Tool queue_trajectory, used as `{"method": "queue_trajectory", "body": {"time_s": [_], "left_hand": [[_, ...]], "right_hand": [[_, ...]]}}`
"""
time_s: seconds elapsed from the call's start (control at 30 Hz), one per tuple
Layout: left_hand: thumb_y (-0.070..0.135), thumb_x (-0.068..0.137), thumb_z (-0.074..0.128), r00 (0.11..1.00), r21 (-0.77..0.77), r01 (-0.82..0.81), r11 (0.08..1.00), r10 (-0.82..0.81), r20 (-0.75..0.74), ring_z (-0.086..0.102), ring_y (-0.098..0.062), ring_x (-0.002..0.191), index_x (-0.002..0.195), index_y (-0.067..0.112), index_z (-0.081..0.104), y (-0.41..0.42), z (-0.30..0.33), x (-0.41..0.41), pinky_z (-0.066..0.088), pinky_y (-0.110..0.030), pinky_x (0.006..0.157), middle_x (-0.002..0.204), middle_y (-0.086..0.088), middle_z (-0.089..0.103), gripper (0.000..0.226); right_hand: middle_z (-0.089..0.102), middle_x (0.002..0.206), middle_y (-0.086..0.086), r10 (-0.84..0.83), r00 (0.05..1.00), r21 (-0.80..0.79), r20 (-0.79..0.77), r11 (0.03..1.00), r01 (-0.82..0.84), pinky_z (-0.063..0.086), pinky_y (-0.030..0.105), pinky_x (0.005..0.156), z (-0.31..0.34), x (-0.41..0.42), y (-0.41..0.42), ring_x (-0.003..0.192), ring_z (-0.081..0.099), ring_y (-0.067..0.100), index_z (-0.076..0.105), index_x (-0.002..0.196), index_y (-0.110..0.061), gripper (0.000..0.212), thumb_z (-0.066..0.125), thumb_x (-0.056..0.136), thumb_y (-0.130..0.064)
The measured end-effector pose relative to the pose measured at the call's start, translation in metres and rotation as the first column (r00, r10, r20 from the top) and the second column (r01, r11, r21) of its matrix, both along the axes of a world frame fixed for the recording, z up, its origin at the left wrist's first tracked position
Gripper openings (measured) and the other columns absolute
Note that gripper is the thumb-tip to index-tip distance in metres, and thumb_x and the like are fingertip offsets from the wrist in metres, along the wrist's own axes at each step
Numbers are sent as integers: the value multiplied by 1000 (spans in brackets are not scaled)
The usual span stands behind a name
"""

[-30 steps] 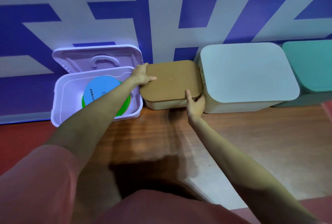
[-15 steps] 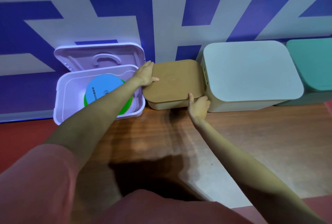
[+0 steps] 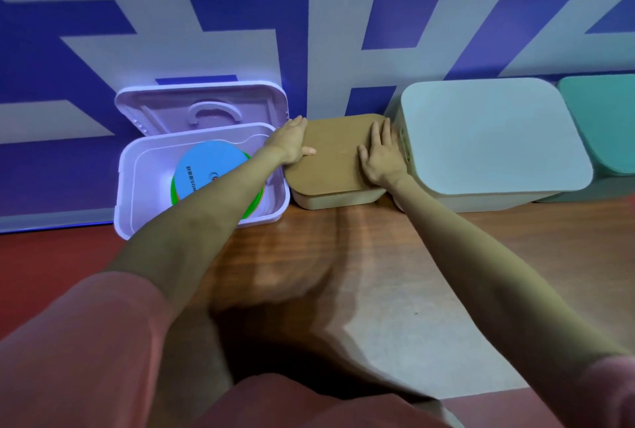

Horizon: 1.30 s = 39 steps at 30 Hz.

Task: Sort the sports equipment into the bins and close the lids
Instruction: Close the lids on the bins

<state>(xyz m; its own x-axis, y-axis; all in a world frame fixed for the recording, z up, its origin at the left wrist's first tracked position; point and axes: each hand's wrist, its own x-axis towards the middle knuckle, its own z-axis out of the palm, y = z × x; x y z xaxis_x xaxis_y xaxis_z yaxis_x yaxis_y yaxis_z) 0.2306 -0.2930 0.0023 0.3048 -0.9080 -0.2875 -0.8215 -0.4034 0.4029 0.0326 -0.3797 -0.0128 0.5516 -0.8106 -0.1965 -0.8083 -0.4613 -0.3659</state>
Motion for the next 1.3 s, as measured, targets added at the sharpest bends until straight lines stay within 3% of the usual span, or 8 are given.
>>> {"method": "queue_trajectory", "body": {"time_s": [0.27, 0.43, 0.57, 0.67, 0.77, 0.97, 1.13, 1.3], "left_hand": [[38, 91, 60, 996, 107, 53, 993, -60, 59, 19, -29, 145, 148, 4, 21, -4, 3, 6, 22, -43, 116, 158, -13, 19, 77], [37, 96, 51, 995, 123, 2, 992, -15, 100, 4, -26, 148, 153, 7, 7, 5, 1, -6, 12, -45, 119, 161, -9, 3, 78], [30, 94, 57, 983, -81, -86, 993, 98, 156, 26, -30, 142, 147, 6, 31, 24, 5, -23, 25, -42, 114, 156, -12, 25, 63], [23, 94, 54, 965, -280, -165, 946, 214, 153, 44, -34, 126, 137, 6, 45, 54, 9, -32, 38, -43, 103, 139, -13, 47, 47], [16, 92, 54, 945, -377, -218, 900, 291, 148, 50, -35, 117, 126, 3, 54, 86, 11, -24, 40, -42, 97, 127, -16, 55, 37], [10, 91, 54, 881, -408, -386, 827, 462, 102, 48, -35, 122, 124, 0, 55, 125, 26, 8, 32, -37, 104, 127, -18, 55, 35], [13, 91, 55, 823, -389, -493, 778, 562, 81, 45, -36, 124, 129, 1, 51, 140, 41, 45, 35, -41, 102, 132, -19, 52, 40], [14, 91, 54, 726, -340, -638, 691, 687, 32, 41, -40, 126, 137, -1, 39, 145, 56, 103, 36, -45, 101, 137, -23, 43, 50]], "right_hand": [[-6, 158, 15, 15, 998, 8, -67, 1000, -14, 0, 39, 118, -2, 3, -7, 146, -2, 31, 4, 151, -7, 65, 28, 101, -40], [-12, 157, 18, 38, 999, 15, -32, 999, -38, -4, 40, 119, -10, -4, 0, 146, -9, 32, -4, 150, -4, 65, 22, 102, -40], [-7, 157, 22, 72, 991, 9, -114, 997, -71, 1, 42, 119, 0, -2, -4, 146, -4, 35, -1, 149, -1, 67, 24, 101, -40], [12, 153, 26, 93, 991, -67, -97, 993, -99, 14, 48, 118, 8, 5, 2, 143, 11, 38, 14, 145, 3, 63, 35, 97, -32], [28, 145, 27, 238, 970, -157, -38, 958, -241, 25, 48, 113, 17, 18, 16, 135, 27, 39, 27, 140, 4, 59, 43, 92, -26], [21, 149, 29, 378, 923, -74, 66, 925, -374, 22, 43, 115, 35, 63, 43, 140, 20, 38, 18, 145, 5, 67, 49, 91, -21], [14, 153, 27, 382, 919, 11, 98, 923, -385, 19, 42, 117, 51, 96, 52, 144, 12, 37, 13, 148, 1, 70, 49, 91, -21], [29, 142, 27, 316, 934, 22, 165, 946, -324, 36, 45, 104, 62, 134, 45, 130, 34, 42, 18, 145, 1, 72, 56, 85, -15]]}}
